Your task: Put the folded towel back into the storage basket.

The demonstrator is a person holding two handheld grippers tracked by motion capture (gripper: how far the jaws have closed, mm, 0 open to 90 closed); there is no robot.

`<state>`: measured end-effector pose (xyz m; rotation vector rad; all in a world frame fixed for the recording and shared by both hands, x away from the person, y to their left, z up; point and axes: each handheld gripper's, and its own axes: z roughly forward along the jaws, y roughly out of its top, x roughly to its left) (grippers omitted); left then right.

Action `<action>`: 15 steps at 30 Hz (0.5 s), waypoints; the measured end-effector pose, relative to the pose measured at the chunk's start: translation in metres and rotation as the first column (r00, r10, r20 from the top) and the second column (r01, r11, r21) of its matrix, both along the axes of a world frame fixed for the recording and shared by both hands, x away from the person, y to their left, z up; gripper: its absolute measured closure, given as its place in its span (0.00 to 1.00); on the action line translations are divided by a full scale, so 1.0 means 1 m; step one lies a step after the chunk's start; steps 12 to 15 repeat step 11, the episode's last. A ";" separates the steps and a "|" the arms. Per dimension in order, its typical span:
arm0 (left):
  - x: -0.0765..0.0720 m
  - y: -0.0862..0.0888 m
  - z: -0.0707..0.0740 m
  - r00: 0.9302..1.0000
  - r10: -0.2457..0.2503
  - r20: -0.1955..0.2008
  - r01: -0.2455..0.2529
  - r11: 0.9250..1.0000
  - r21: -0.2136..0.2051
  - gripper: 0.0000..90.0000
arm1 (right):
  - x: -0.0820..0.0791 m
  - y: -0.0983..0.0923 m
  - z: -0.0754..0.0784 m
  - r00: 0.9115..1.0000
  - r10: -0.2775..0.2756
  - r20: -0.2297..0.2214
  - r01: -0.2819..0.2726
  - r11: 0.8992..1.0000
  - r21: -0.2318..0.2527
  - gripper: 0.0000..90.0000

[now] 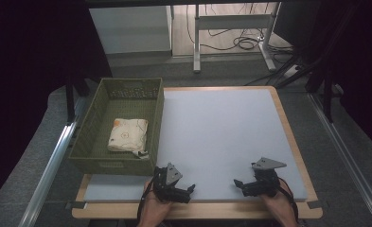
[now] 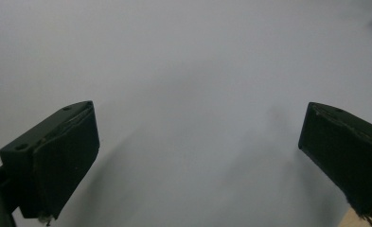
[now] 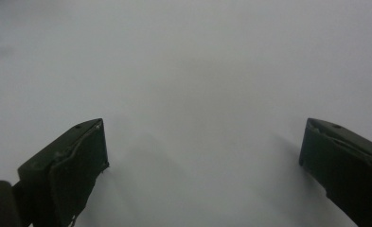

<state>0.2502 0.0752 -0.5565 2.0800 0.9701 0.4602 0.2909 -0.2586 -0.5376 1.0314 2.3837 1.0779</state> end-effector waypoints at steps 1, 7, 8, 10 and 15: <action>0.000 0.004 -0.004 1.000 0.005 -0.014 -0.005 0.999 -0.041 0.00 | -0.002 0.001 -0.001 1.000 0.000 0.010 0.000 1.000 -0.012 0.02; -0.004 0.005 -0.006 1.000 0.019 0.012 -0.018 0.998 -0.055 0.01 | -0.005 0.003 -0.003 0.999 -0.010 0.038 0.012 1.000 -0.028 0.02; -0.004 0.005 -0.006 1.000 0.017 0.011 -0.016 0.998 -0.056 0.01 | -0.006 0.003 -0.004 0.999 -0.016 0.039 0.017 1.000 -0.024 0.02; -0.003 0.006 -0.006 1.000 0.015 0.011 -0.014 0.998 -0.056 0.01 | -0.007 0.003 -0.005 0.998 -0.025 0.049 0.026 1.000 -0.016 0.02; -0.003 0.006 -0.006 1.000 0.015 0.011 -0.014 0.998 -0.056 0.01 | -0.008 0.003 -0.005 0.998 -0.028 0.051 0.028 0.999 -0.014 0.02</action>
